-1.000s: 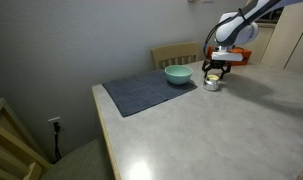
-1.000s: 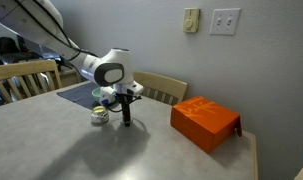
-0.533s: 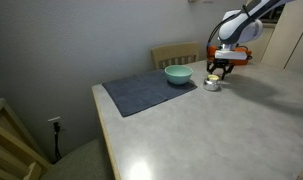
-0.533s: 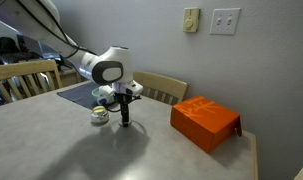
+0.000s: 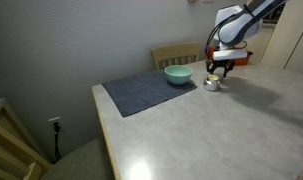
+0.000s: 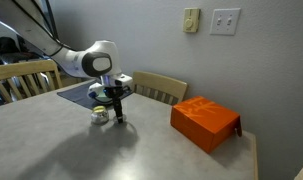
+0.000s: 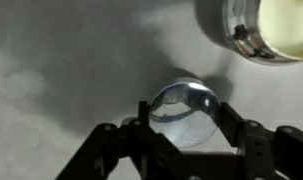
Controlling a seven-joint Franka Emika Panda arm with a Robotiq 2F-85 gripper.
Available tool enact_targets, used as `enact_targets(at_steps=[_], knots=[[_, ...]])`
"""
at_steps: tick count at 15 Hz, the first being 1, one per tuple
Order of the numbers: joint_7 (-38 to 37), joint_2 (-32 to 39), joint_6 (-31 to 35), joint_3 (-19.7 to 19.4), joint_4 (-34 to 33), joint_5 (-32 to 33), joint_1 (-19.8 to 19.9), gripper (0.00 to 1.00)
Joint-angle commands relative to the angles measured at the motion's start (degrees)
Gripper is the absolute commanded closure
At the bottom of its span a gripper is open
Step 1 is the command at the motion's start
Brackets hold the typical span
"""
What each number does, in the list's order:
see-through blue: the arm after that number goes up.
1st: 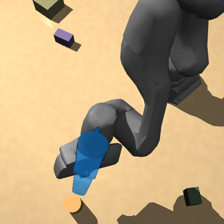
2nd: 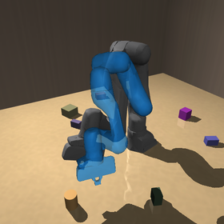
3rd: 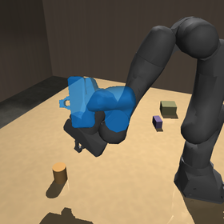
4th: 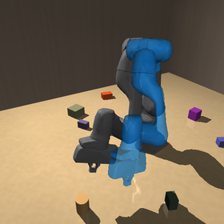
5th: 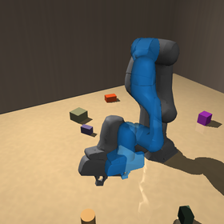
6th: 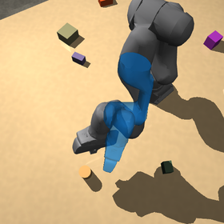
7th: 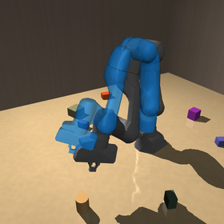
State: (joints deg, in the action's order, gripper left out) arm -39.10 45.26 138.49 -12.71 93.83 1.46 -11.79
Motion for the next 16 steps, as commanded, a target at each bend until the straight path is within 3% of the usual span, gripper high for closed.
enact_targets(at_steps=[1, 4, 6, 11, 16], knots=[[-8.3, -6.4, -2.3, -5.0, 5.5, 8.7, -6.8, 0.56], [-14.0, -9.7, -4.8, -5.4, 7.1, 15.3, -9.2, 0.56], [-14.6, -12.6, -6.4, -3.1, 8.8, 16.9, -8.6, 0.56], [-7.2, -19.9, -5.9, 4.1, 14.2, 15.7, -5.4, 0.56], [0.4, -19.8, -4.7, 8.4, 15.1, 13.7, -2.2, 0.56]])
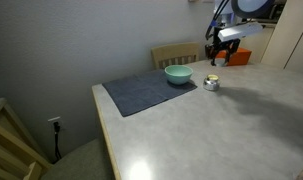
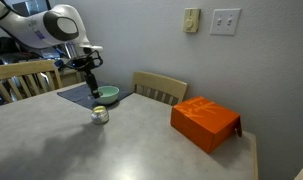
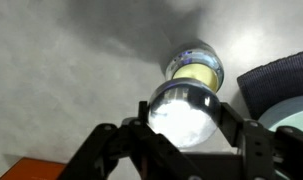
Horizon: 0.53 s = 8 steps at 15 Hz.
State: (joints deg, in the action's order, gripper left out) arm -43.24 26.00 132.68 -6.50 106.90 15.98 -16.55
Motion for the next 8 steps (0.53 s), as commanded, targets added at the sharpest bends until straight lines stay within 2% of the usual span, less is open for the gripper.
enact_targets(at_steps=[1, 8], knots=[[5.7, 0.5, 1.9, 2.3, 1.7, -0.5, 3.0, 0.56], [20.8, 7.3, 4.0, 5.2, -2.2, -5.8, 6.2, 0.56]])
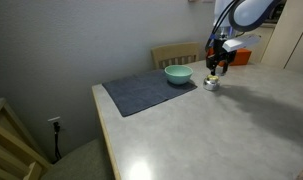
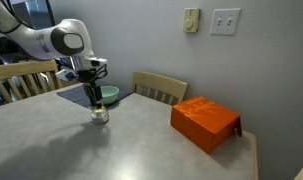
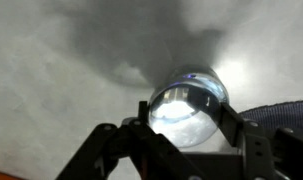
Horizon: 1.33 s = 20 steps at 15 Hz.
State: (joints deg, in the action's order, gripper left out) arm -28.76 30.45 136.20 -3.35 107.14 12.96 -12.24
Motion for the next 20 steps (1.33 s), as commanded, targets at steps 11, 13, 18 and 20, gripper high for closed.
enact_targets(at_steps=[11, 13, 18, 20], knots=[[12.4, 4.2, 0.8, 1.9, -4.3, -4.6, 2.1, 0.56], [13.2, 4.2, 1.1, 2.2, -4.4, -5.3, 2.9, 0.56], [19.8, 5.8, -1.0, 4.2, -6.7, -10.3, 6.3, 0.56], [23.5, 6.6, -2.4, 5.6, -7.6, -12.7, 7.8, 0.56]])
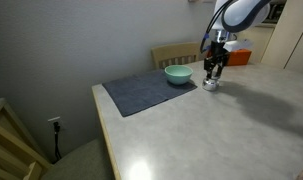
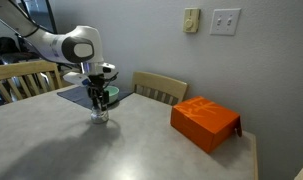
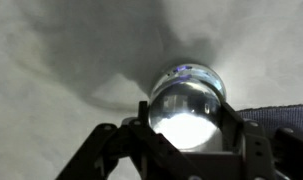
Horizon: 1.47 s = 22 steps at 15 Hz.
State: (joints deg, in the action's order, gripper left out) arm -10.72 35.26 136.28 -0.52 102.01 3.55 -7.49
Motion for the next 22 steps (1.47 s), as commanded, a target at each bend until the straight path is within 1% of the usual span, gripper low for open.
enact_targets(at_steps=[1, 4, 14, 18, 22], knots=[[6.8, 2.2, -3.1, 3.3, -2.9, -4.1, 3.5, 0.56], [8.8, 2.6, -4.5, 3.8, -3.8, -5.0, 3.9, 0.56], [7.8, 2.6, -5.0, 3.3, -4.0, -4.0, 2.6, 0.56], [7.0, 4.2, -7.1, 2.8, -5.9, -3.6, 2.2, 0.56], [5.7, 7.2, -11.0, 2.2, -10.0, -3.0, 1.7, 0.56]])
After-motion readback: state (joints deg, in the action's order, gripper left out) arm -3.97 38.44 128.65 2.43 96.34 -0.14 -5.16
